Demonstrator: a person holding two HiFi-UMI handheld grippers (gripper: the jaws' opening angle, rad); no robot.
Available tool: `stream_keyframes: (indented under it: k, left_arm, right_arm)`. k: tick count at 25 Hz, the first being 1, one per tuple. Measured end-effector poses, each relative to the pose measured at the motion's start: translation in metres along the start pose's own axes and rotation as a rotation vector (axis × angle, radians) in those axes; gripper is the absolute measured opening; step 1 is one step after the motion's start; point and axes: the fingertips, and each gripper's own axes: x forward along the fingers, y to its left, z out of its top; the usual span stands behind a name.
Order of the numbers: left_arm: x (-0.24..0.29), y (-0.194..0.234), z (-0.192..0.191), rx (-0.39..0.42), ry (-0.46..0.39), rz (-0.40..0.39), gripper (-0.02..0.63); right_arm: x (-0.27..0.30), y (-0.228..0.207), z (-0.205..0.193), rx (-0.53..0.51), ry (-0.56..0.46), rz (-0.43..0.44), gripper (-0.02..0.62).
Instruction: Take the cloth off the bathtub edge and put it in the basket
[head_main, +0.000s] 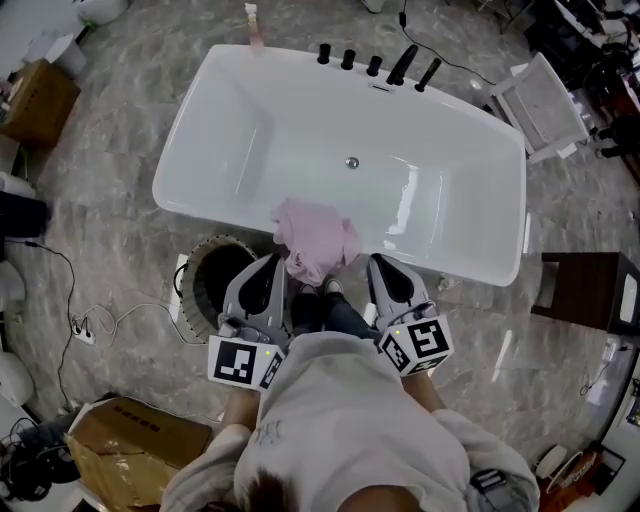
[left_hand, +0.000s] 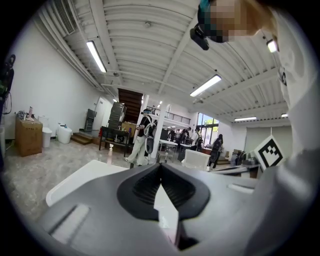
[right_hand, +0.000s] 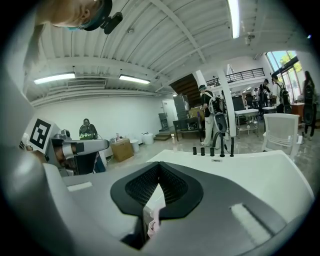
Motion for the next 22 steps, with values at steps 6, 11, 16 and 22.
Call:
stream_keyframes:
  k: [6, 11, 16, 22]
  left_arm:
    - [0.000, 0.003, 0.004, -0.011, -0.003, 0.049, 0.009]
    - [-0.001, 0.006, 0.005, -0.009, -0.009, 0.073, 0.009]
    - [-0.002, 0.008, 0.006, -0.006, -0.018, 0.091, 0.009]
    - [-0.004, 0.007, 0.007, -0.004, -0.020, 0.102, 0.009]
  right_arm:
    - [0.005, -0.004, 0.011, -0.014, -0.008, 0.041, -0.002]
    - [0.006, -0.003, 0.015, -0.012, -0.023, 0.069, -0.002]
    - [0.007, -0.001, 0.015, -0.012, -0.028, 0.088, -0.002]
    - [0.008, -0.002, 0.017, -0.020, -0.031, 0.097, -0.002]
